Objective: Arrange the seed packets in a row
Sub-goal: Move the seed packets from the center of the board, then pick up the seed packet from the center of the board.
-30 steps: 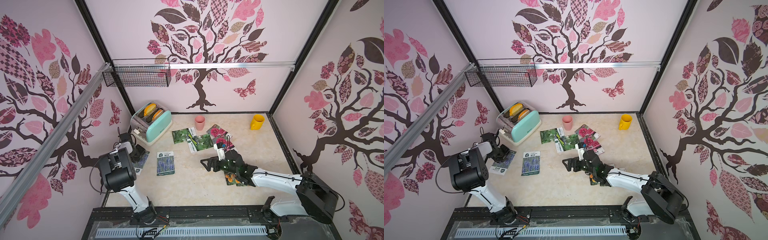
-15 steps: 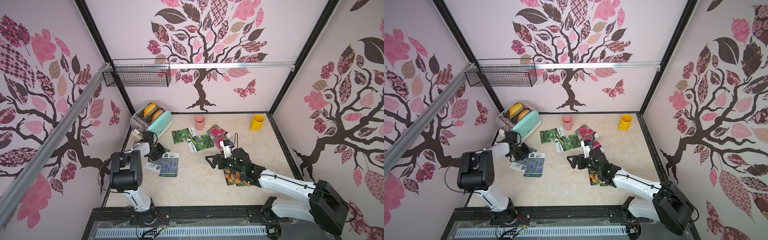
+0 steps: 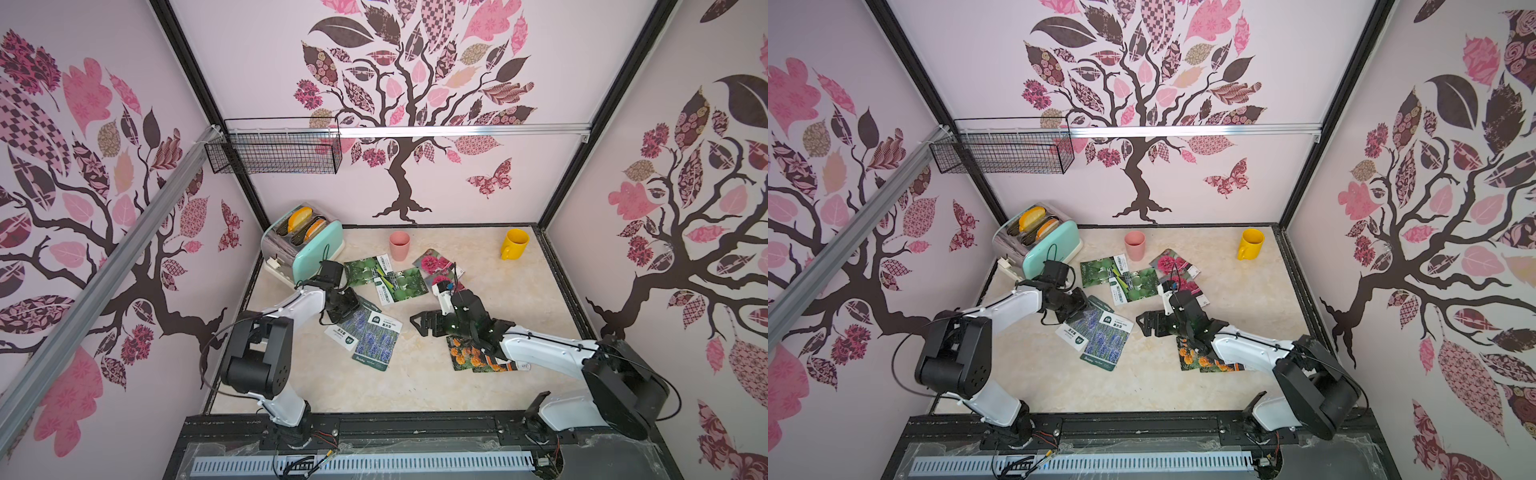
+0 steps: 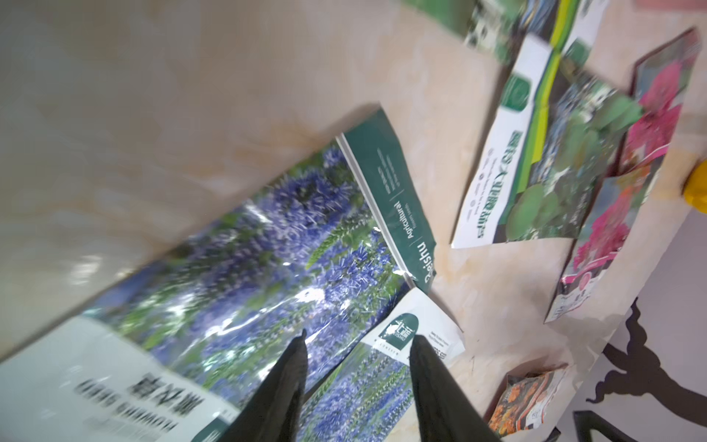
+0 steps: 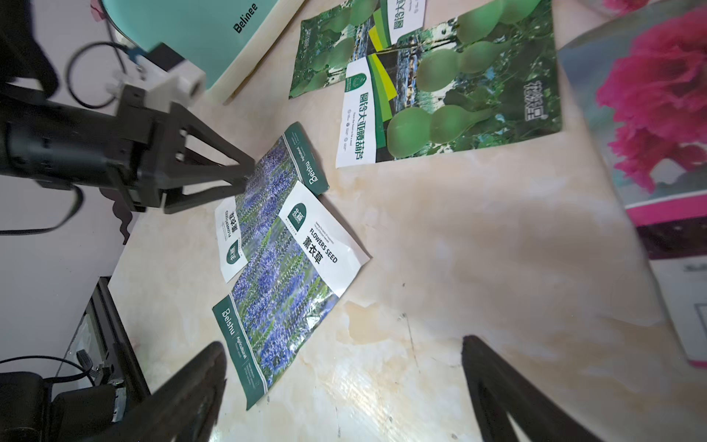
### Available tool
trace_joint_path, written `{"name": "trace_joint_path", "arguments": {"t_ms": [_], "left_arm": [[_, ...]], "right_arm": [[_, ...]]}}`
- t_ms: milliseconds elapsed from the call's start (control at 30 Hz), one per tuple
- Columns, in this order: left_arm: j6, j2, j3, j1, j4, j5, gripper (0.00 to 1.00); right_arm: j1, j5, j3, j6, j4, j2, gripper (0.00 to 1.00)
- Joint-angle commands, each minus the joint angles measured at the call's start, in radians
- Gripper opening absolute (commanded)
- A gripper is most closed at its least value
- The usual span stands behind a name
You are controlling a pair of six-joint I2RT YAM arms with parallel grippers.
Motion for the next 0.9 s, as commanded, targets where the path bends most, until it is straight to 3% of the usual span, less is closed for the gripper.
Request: {"name": "trace_joint_path", "arguments": {"t_ms": [0, 133, 500, 867], "left_arm": [[0.097, -0.055, 0.022, 0.081, -0.118, -0.089, 0.48], [0.137, -0.06, 0.014, 0.109, -0.144, -0.18, 0.5], [0.109, 0.051, -0.031, 0.111, -0.089, -0.192, 0.48], [0.056, 0.113, -0.122, 0.025, -0.001, -0.199, 0.46]], "right_arm": [[-0.003, -0.096, 0.116, -0.037, -0.038, 0.104, 0.96], [0.009, -0.143, 0.241, -0.061, -0.081, 0.231, 0.95], [0.013, -0.197, 0.483, -0.1, -0.13, 0.512, 0.93], [0.03, -0.242, 0.657, -0.124, -0.172, 0.696, 0.89]]}}
